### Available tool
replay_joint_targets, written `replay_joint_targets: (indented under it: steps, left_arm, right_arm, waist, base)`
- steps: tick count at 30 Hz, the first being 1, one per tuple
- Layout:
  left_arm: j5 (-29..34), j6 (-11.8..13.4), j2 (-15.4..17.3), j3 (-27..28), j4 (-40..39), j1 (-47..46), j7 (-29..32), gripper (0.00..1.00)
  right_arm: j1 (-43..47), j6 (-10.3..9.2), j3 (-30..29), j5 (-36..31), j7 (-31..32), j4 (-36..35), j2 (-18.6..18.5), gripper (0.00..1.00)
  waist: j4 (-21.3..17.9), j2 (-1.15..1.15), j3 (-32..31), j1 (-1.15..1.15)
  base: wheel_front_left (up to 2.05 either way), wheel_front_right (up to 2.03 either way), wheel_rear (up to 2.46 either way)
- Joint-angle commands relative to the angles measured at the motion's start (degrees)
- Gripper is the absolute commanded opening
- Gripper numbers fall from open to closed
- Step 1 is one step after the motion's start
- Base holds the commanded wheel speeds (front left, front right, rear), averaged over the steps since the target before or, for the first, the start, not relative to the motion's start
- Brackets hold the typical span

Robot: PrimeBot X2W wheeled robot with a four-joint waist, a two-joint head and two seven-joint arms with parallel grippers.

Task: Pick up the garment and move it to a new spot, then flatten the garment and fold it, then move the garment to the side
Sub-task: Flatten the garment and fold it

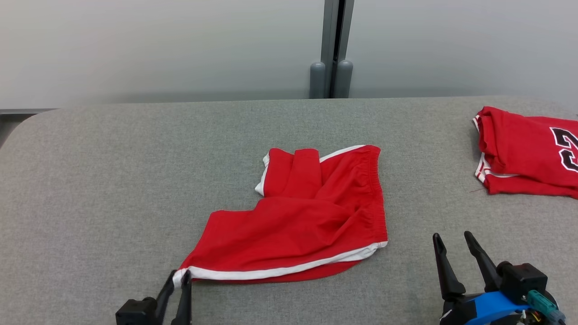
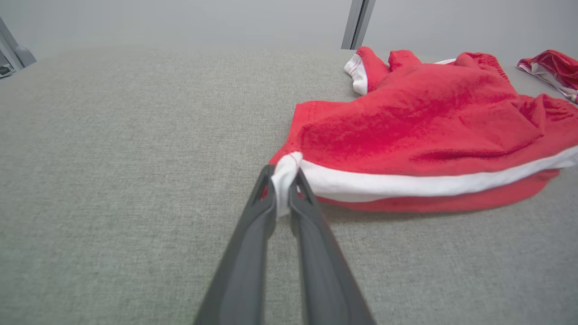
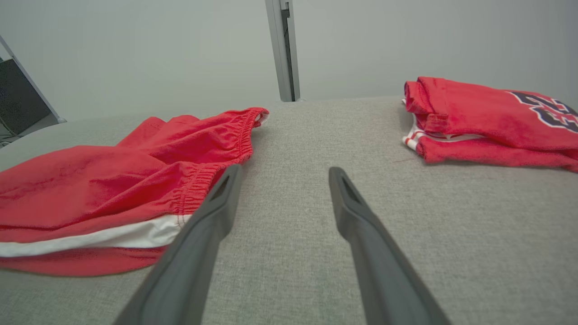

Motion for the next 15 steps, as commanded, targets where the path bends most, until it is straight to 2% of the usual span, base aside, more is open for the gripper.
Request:
replay_joint_targets:
  steps: [1, 9, 15]
  left_arm:
    - [-0.2, 0.2, -0.4, 0.7, -0.6, 0.1, -1.1, 1.0]
    - [1.6, 1.4, -1.5, 3.4, -2.4, -1.4, -4.5, 1.0]
    - [6.4, 3.2, -2.0, 8.7, -8.2, -0.3, -4.6, 1.0]
  right_arm:
    - [0.2, 0.01, 0.0, -0.3, 0.0, 0.1, -0.1, 1.0]
    - [-0.7, 0.01, -0.2, 0.1, -0.2, 0.2, -0.1, 1.0]
    - [-0.6, 0.01, 0.0, 0.3, -0.4, -0.3, 0.3, 1.0]
  waist:
    - [0.0, -0.01, -0.1, 0.0]
    - [0.2, -0.01, -1.2, 0.0]
    - [0.3, -0.01, -2.3, 0.0]
  base:
    - [0.0, 0.0, 0.0]
    - [0.0, 0.0, 0.0]
    - [0.0, 0.0, 0.0]
